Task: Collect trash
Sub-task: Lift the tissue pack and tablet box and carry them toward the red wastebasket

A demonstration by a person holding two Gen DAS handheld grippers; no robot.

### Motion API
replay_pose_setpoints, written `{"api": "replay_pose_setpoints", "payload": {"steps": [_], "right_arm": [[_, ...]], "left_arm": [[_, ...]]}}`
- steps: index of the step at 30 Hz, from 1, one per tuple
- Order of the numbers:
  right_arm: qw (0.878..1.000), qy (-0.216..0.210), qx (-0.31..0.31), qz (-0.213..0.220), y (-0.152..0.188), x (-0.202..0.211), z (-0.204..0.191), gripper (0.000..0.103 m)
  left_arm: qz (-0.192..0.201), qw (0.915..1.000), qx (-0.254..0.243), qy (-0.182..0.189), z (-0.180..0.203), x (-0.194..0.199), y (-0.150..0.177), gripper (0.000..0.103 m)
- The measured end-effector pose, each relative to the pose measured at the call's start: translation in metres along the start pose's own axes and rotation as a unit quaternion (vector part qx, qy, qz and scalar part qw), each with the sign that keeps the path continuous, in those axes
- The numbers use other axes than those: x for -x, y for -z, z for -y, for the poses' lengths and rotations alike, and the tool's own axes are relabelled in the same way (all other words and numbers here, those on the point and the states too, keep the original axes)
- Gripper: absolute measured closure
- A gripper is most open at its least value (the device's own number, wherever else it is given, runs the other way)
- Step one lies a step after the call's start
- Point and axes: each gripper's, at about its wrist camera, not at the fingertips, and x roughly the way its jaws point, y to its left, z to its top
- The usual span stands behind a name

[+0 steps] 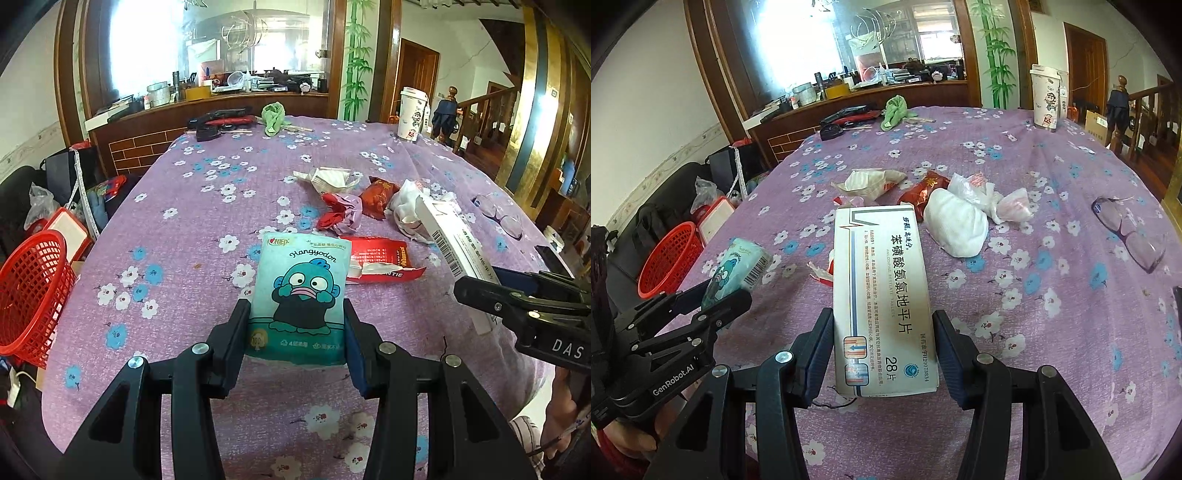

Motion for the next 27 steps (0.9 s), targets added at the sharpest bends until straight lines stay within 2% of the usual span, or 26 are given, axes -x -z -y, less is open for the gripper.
{"api": "replay_pose_setpoints", "payload": {"steps": [19, 27], "right_arm": [[1.0, -0.01, 0.017, -0.02, -0.001, -0.01, -0.016, 0.046], [0.998, -0.024, 0.041, -0.03, -0.006, -0.016, -0.039, 0.046]], "left_arm": [[0.003, 0.9999, 0.016, -0.005, -0.013, 0.002, -0.001, 0.057], [0.015, 0.9992, 0.034, -0.014, -0.031, 0.012, -0.004, 0.057]]}}
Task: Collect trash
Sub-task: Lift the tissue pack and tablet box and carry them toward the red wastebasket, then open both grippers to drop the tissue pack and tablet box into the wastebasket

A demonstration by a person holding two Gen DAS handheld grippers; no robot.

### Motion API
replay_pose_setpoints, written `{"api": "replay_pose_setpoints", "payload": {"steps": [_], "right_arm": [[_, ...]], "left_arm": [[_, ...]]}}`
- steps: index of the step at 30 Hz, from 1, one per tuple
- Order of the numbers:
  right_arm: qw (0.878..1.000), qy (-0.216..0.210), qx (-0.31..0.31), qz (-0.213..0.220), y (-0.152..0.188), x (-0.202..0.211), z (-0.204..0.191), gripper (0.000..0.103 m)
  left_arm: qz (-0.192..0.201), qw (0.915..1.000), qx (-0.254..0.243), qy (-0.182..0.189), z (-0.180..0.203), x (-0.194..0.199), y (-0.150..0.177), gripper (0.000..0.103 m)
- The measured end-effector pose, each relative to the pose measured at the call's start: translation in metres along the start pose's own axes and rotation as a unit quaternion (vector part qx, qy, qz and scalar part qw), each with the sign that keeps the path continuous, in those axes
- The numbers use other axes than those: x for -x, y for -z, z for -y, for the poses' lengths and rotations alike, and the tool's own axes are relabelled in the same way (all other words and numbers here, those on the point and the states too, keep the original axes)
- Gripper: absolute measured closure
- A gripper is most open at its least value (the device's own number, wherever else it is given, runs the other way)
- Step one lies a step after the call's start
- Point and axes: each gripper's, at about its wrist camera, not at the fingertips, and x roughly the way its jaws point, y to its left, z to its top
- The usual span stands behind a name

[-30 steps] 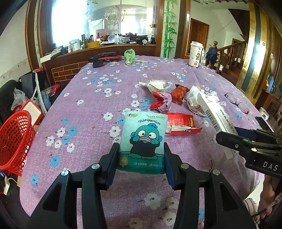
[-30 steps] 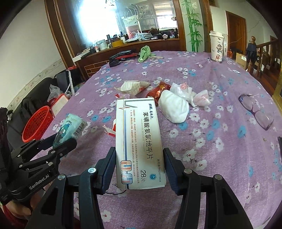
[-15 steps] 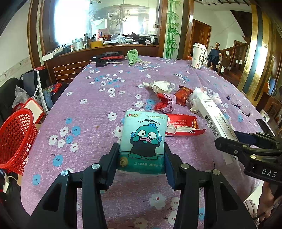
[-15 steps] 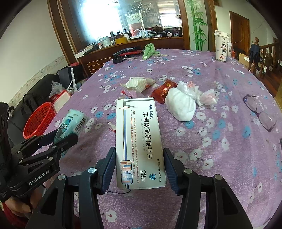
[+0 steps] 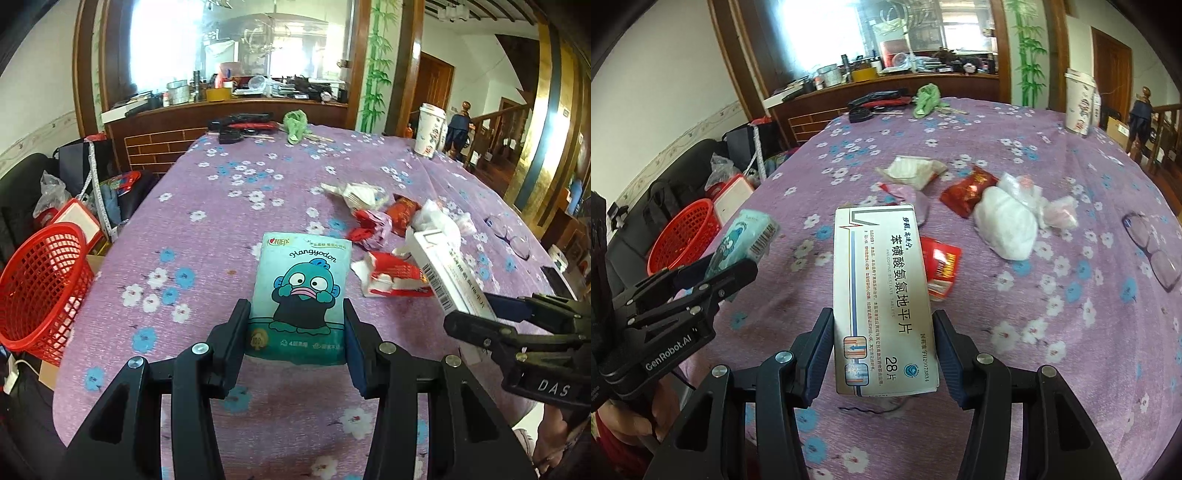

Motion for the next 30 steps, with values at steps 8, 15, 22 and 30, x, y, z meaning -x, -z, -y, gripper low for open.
{"api": "replay_pose_setpoints", "payload": {"steps": [8, 15, 22, 30], "right_arm": [[1.0, -0.016, 0.019, 0.001, -0.015, -0.002, -0.023, 0.046], [0.999, -0.037, 0.033, -0.004, -0.028, -0.005, -0.04, 0.046], [0.996, -0.059, 0.06, -0.005, -0.045, -0.006, -0.067, 0.046], [0.99, -0.089, 0.108, -0.01, -0.071, -0.021, -0.121, 0.046]], "left_arm": [[0.017, 0.9991, 0.034, -0.02, -0.037, 0.015, -0.009, 0.057], [0.031, 0.9971, 0.058, -0.037, -0.062, 0.026, -0.016, 0.057], [0.045, 0.9947, 0.078, -0.051, -0.086, 0.042, -0.017, 0.057], [0.058, 0.9874, 0.116, -0.09, -0.141, 0.058, -0.017, 0.057]]}}
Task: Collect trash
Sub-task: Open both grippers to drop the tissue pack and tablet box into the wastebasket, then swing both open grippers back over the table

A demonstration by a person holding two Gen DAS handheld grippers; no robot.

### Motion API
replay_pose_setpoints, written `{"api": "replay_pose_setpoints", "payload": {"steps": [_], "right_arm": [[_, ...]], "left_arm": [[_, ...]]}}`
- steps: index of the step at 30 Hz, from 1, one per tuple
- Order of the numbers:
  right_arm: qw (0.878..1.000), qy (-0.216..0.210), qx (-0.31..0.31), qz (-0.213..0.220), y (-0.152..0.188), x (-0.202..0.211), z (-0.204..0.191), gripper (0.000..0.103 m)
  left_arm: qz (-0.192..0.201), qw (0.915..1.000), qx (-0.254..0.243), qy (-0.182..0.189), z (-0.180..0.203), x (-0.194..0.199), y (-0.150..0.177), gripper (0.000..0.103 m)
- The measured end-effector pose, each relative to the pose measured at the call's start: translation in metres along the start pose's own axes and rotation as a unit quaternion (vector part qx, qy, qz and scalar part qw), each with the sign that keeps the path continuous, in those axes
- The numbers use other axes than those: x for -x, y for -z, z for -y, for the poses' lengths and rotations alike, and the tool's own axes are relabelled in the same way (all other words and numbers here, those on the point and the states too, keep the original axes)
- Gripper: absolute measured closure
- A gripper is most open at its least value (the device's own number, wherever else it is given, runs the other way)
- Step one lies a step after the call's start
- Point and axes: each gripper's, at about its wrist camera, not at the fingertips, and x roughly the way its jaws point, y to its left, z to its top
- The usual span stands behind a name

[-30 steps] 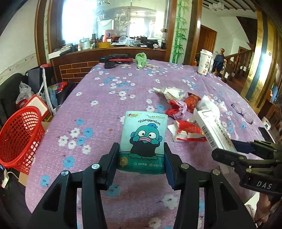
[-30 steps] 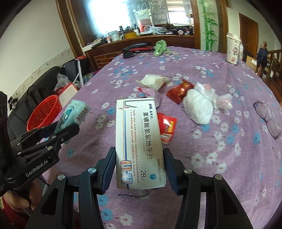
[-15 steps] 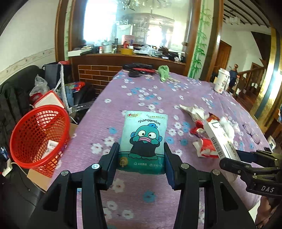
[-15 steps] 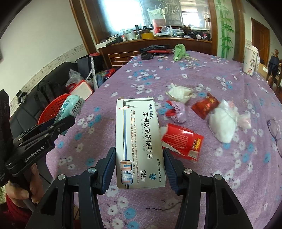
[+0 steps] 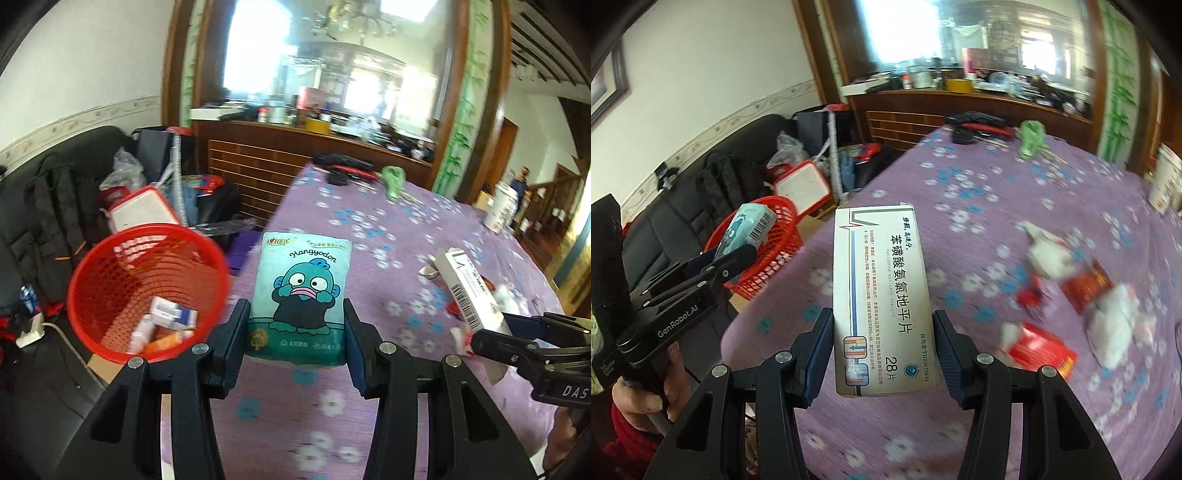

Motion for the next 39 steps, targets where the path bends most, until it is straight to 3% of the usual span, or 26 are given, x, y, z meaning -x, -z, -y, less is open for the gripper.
{"api": "replay_pose_setpoints", "payload": {"steps": [12, 26, 29, 31, 39], "right_arm": [[0.996, -0.06, 0.055, -0.024, -0.061, -0.064, -0.085, 0.046], [0.992, -0.097, 0.066, -0.048, -0.107, -0.134, -0.147, 0.044], [0.993, -0.094, 0.059, -0.05, -0.112, -0.144, -0.147, 0.039], [0.993, -0.098, 0.05, -0.049, -0.111, -0.14, -0.141, 0.039], [0.997, -0.075, 0.029, -0.016, -0.081, -0.083, -0.092, 0.039]], "left_arm": [[-0.007, 0.9945, 0.076, -0.072, -0.102, -0.016, -0.006, 0.057], [-0.003, 0.9892, 0.1, -0.107, -0.153, -0.033, -0.015, 0.055], [-0.005, 0.9886, 0.102, -0.11, -0.159, -0.037, -0.017, 0.045], [-0.005, 0.988, 0.113, -0.105, -0.163, -0.035, -0.016, 0.043], [0.005, 0.9928, 0.09, -0.079, -0.13, -0.021, -0.012, 0.037]]}}
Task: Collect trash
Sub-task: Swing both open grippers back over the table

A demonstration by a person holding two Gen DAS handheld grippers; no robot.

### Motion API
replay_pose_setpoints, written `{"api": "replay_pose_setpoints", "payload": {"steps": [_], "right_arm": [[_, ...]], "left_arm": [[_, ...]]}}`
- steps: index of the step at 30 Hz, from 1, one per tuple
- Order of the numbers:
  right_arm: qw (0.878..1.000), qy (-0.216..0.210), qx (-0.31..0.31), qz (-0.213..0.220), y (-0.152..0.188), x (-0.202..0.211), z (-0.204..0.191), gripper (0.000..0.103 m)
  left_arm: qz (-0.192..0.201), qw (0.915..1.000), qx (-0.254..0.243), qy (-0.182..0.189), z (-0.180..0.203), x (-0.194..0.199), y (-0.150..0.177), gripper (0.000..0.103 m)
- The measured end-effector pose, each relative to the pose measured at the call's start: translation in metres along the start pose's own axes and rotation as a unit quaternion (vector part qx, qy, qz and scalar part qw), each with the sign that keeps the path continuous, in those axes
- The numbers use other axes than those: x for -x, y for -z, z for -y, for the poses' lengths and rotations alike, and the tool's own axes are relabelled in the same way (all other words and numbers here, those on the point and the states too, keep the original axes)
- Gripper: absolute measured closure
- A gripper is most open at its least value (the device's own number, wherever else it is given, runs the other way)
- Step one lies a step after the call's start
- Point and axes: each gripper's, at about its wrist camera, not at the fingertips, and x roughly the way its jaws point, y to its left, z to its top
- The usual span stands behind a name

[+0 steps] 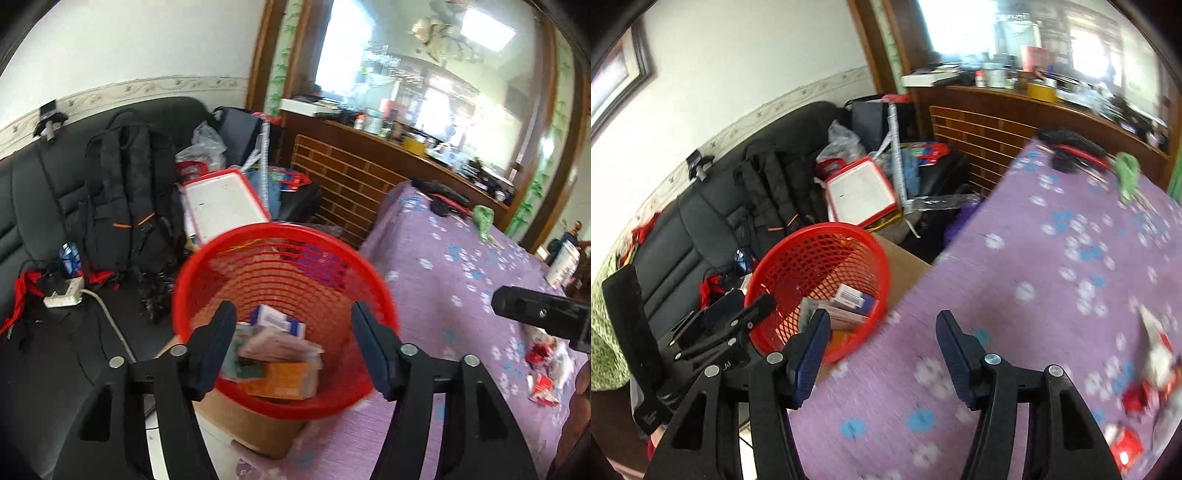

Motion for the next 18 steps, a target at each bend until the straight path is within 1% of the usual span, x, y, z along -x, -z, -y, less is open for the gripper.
{"api": "replay_pose_setpoints", "payload": {"steps": [3, 5, 9, 12, 14, 16, 17, 18], "right_arm": [[1.0, 0.011, -0.017, 0.006, 0.022, 0.023, 0.022, 0.039], [0.999, 0.021, -0.029, 0.01, 0.04, 0.038, 0.039, 0.039], [0.996, 0.049, -0.068, 0.019, 0.078, 0.073, 0.084, 0.039], [0.991, 0.071, -0.111, 0.033, 0.105, 0.101, 0.123, 0.039], [0.983, 0.087, -0.154, 0.049, 0.128, 0.126, 0.158, 0.039], [0.974, 0.102, -0.194, 0.061, 0.147, 0.148, 0.187, 0.039], [0.969, 0.107, -0.211, 0.067, 0.155, 0.157, 0.199, 0.039], [0.965, 0.113, -0.225, 0.073, 0.162, 0.166, 0.209, 0.039]], "left_arm": [[0.0, 0.9995, -0.025, 0.018, 0.028, 0.006, 0.007, 0.037], [-0.006, 0.9984, -0.045, 0.033, 0.05, 0.007, 0.013, 0.037], [-0.022, 0.9938, -0.091, 0.059, 0.1, 0.007, 0.029, 0.036], [-0.034, 0.9876, -0.127, 0.086, 0.138, 0.008, 0.044, 0.036], [-0.039, 0.981, -0.16, 0.103, 0.166, 0.01, 0.055, 0.036], [-0.041, 0.9697, -0.203, 0.129, 0.2, 0.014, 0.068, 0.036], [-0.042, 0.9621, -0.228, 0.143, 0.218, 0.017, 0.076, 0.036], [-0.042, 0.9566, -0.246, 0.151, 0.229, 0.02, 0.082, 0.036]]}}
